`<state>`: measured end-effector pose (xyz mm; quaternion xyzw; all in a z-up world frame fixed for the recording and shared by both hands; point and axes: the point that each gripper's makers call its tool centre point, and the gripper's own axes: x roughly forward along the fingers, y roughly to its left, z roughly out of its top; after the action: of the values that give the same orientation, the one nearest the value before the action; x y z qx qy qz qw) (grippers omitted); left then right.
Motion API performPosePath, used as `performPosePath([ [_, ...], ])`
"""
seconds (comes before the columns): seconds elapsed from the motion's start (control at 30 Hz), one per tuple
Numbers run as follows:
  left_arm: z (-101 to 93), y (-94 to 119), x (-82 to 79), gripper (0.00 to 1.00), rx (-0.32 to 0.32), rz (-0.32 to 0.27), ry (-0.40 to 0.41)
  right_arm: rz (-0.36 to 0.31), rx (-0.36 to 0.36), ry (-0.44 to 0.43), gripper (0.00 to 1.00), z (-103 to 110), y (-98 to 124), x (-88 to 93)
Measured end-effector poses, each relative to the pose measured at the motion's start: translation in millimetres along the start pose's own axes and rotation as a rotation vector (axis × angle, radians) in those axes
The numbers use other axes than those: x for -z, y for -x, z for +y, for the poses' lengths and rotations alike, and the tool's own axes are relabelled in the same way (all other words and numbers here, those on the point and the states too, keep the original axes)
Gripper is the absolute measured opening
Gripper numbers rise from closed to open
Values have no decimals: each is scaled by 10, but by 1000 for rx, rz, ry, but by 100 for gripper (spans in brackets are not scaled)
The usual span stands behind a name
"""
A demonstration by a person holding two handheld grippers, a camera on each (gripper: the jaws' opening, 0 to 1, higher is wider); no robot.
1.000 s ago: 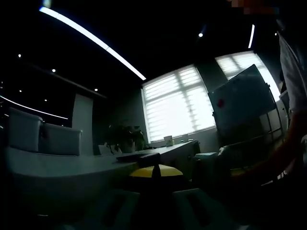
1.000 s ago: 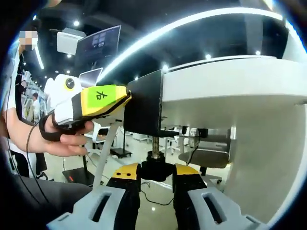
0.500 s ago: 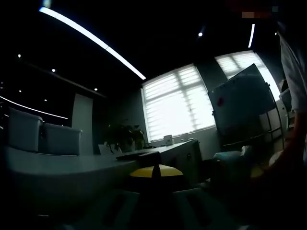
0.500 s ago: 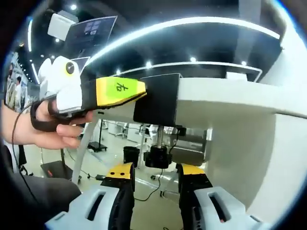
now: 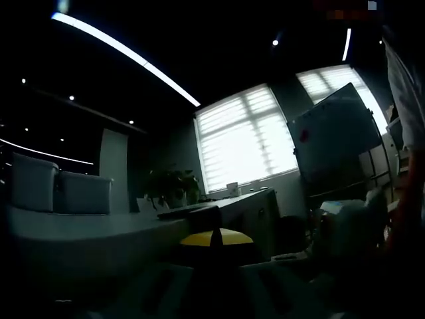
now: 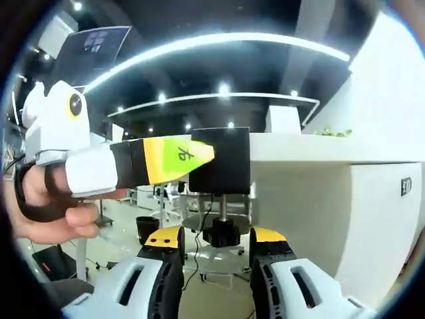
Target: Clamp the fixed fixture on the desktop, loosen the retaining clip, secure it to the edge of the desk, and tighten the retaining clip.
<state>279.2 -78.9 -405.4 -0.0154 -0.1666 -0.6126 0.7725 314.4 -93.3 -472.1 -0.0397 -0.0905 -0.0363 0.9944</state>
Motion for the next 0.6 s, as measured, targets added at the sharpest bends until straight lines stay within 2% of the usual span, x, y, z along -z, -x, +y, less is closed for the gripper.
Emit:
performPosePath([
  [0.23, 18, 3, -54, 1, -1, -8, -8, 13, 21, 20, 35, 31, -107, 52],
  [0.3, 17, 8, -60, 1, 0, -10, -8, 11, 28, 35, 33, 7, -113, 54],
  [0.33, 14, 10, -62, 1, 0, -11, -8, 12, 36, 68, 30, -20, -118, 60],
  [0.4, 10, 13, -63, 1, 1, -10, -8, 8, 38, 62, 25, -60, -112, 63],
  [0.5, 8, 14, -64, 1, 2, -9, -9, 1, -8, 25, 25, -56, -115, 63],
  [0.57, 12, 19, -75, 1, 0, -14, -10, -18, -86, -24, 24, 2, -135, 50],
  [0.6, 15, 23, -82, 1, 0, -15, -8, -21, -126, -20, 24, 5, -133, 50],
])
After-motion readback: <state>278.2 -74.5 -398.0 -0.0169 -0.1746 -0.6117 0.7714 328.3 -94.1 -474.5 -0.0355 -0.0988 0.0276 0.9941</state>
